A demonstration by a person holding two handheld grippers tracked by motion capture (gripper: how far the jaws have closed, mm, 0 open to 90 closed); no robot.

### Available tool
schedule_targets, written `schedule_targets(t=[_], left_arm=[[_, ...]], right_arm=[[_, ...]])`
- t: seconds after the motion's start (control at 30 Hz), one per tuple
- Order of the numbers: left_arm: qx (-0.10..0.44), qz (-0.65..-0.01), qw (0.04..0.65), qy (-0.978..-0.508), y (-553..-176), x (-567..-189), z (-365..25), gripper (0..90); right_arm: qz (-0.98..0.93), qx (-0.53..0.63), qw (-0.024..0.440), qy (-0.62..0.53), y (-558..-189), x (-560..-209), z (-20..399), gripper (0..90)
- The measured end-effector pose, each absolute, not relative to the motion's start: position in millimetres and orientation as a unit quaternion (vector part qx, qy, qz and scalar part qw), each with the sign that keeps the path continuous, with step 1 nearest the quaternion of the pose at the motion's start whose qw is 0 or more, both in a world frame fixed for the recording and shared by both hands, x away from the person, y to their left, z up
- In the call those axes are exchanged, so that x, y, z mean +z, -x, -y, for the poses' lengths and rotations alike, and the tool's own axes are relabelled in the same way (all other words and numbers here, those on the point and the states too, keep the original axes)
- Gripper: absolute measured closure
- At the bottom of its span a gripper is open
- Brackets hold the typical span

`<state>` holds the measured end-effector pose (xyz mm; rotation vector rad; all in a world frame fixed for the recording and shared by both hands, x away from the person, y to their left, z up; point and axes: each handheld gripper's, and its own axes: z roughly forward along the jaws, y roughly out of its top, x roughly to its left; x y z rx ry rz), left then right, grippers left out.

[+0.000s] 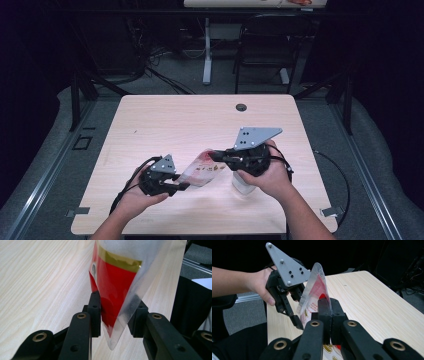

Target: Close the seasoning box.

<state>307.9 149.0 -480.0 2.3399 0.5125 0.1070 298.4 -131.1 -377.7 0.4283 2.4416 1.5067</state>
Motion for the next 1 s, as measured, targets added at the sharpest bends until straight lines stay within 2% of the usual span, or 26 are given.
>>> schedule_targets(t=[1.0], left_arm=[[0.034, -0.199, 0.347, -0.916, -310.3, -472.3, -143.7, 69.2]], right_arm=[[-0.812, 0.543, 0.108, -0.181, -303.0, -398.3, 158.4, 90.0]])
